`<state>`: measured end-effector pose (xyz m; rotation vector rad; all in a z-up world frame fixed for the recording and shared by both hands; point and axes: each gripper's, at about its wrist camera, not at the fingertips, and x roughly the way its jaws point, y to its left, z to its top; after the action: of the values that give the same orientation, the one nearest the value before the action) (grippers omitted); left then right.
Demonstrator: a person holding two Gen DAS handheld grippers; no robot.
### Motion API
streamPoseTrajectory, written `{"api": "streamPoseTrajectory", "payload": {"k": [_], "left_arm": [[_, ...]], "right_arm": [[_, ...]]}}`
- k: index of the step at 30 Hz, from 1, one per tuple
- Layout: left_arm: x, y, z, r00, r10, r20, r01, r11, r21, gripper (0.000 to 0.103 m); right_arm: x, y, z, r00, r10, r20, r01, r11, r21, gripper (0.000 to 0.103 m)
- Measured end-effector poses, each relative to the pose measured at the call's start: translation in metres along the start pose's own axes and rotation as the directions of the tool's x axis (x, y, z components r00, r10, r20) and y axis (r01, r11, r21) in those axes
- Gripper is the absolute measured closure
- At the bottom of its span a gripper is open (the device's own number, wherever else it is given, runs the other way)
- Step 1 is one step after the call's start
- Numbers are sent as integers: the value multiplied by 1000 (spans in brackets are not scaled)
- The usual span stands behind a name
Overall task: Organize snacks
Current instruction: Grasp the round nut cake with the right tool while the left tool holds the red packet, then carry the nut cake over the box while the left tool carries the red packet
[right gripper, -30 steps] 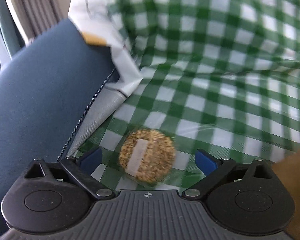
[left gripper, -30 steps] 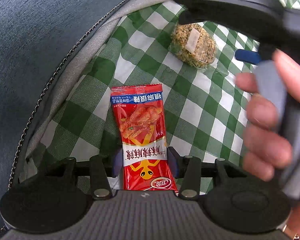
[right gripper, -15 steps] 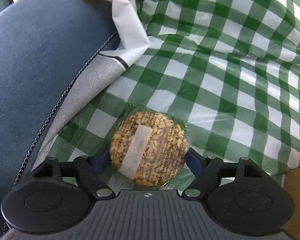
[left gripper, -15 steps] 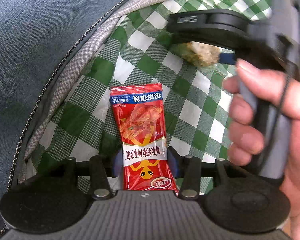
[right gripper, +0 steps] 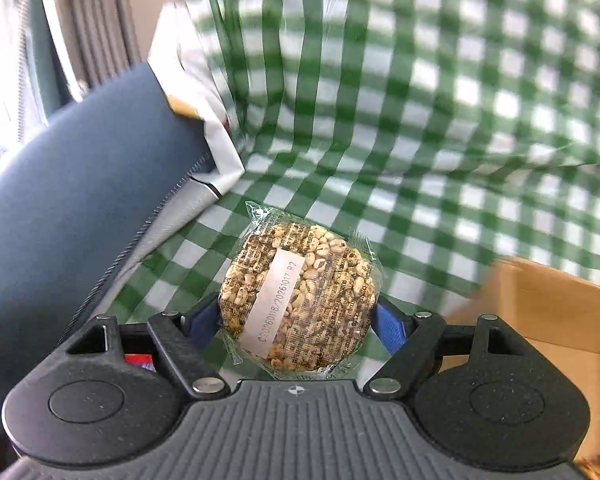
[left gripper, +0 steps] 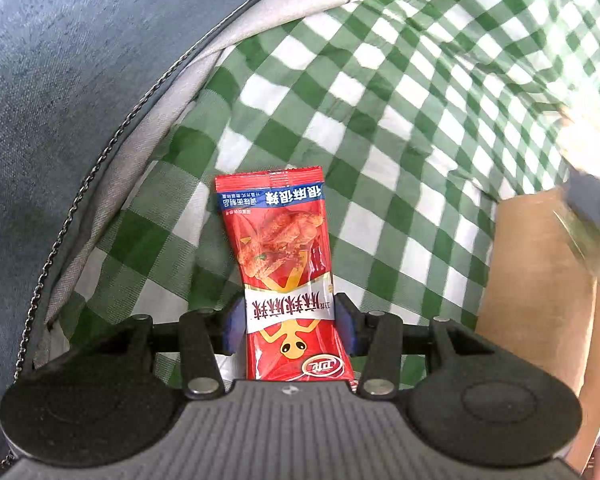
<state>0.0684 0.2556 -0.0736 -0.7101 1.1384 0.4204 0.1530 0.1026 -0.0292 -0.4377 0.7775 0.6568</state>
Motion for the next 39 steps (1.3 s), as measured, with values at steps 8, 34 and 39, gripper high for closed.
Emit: {"api": "streamPoseTrajectory", "payload": {"k": [8, 34, 39], "left_arm": [[-30, -9, -15, 995, -53, 86, 48, 997, 62, 52], [-58, -65, -59, 955, -88, 284, 15, 968, 249, 52], [-60, -74, -63, 944, -122, 307, 36, 962, 272, 52]], "right_arm": [[-133, -25, -66, 981, 23, 194, -30, 999, 38, 22], [-199, -123, -188, 929, -166, 331, 76, 960, 269, 22], [-203, -135, -196, 922, -203, 330, 98, 947, 307, 22]]}}
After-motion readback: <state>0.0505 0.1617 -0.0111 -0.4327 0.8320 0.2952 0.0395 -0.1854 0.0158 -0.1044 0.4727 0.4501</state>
